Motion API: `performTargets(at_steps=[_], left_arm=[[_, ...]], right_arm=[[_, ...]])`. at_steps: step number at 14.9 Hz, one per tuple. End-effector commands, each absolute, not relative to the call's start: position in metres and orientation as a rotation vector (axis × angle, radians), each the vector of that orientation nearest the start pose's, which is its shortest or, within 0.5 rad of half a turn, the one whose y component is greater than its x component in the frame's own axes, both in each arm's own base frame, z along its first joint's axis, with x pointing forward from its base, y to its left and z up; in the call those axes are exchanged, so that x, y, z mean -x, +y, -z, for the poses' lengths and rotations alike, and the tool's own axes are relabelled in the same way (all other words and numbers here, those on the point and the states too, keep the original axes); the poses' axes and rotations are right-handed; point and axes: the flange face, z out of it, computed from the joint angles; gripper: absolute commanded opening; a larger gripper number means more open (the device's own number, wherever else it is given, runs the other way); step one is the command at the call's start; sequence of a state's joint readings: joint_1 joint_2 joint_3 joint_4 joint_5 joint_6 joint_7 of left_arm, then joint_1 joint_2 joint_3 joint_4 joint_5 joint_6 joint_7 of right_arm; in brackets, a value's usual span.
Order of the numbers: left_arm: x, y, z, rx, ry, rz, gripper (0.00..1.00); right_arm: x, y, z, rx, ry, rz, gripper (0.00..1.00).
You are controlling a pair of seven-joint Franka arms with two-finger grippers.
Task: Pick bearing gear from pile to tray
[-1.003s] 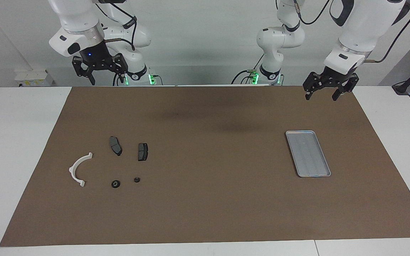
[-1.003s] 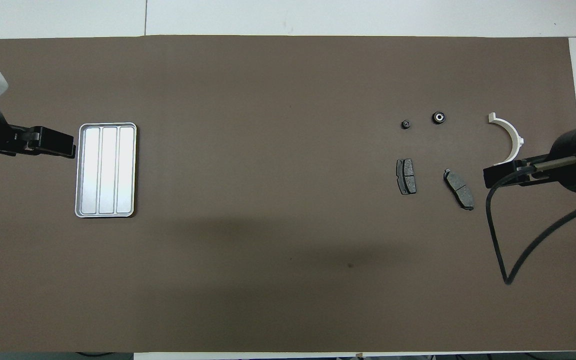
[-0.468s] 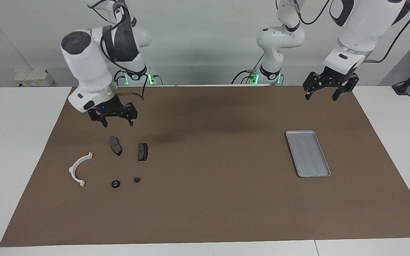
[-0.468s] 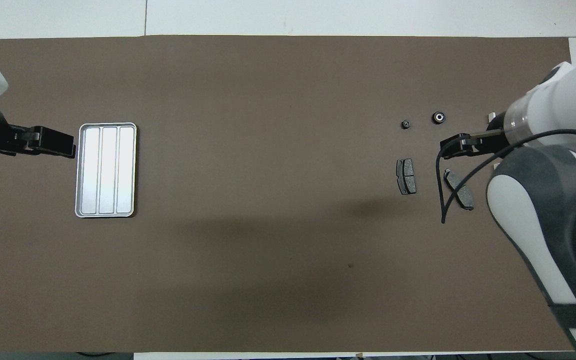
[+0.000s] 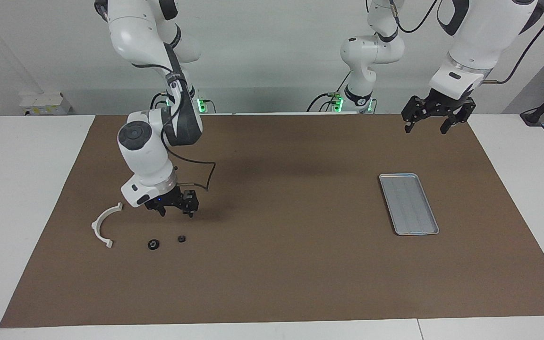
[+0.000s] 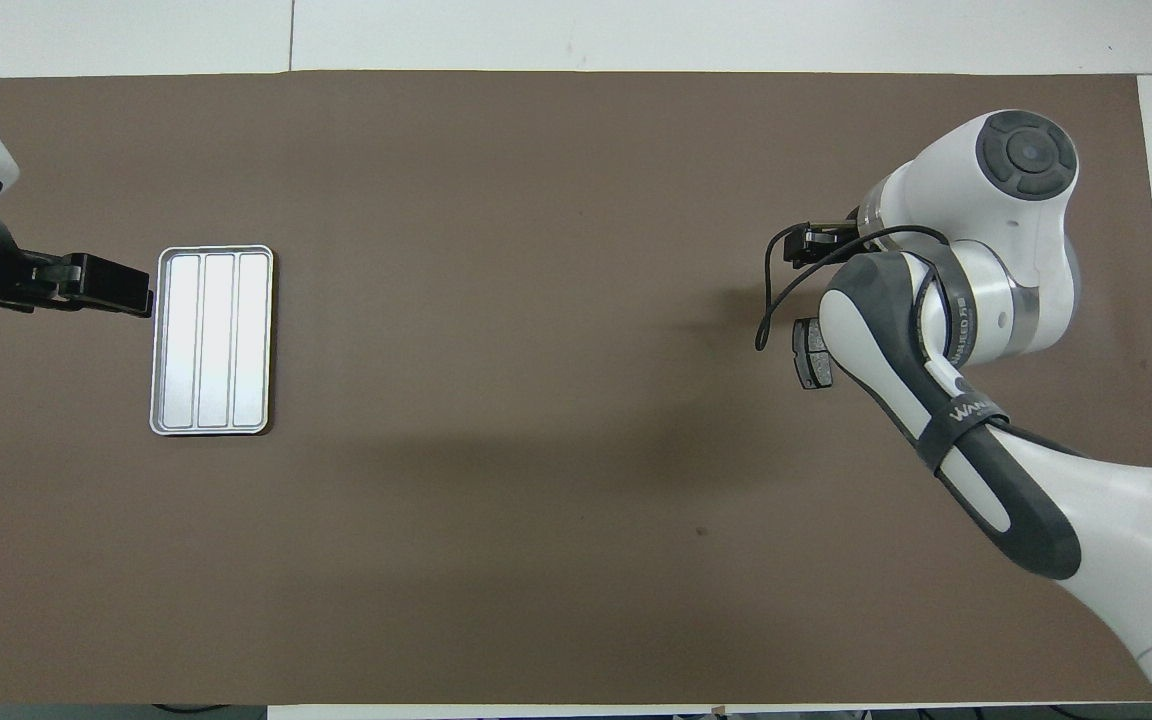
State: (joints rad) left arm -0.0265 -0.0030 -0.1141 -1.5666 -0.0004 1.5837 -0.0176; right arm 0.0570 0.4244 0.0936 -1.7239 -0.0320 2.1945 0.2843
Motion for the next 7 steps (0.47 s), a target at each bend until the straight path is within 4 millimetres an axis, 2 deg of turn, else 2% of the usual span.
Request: performTargets(at_steps=[1, 5, 7], left_arm=[[-0.547, -0.08, -0.629, 3.14, 0.2, 0.045, 1.0], [-0.545, -0.078, -0.627, 3.14, 0.186, 0.016, 1.0], [-0.543, -0.077, -0.626, 3.139, 0.181, 0.012, 1.0]], right_arm=[[-0.691, 0.092, -0.321, 3.143, 0.304, 0.063, 0.92], [-0.697, 0.09, -0.282, 3.183, 0.315, 0.028, 0.9], [-0.702, 0.092, -0.283, 3.171, 0.376, 0.035, 0.88]])
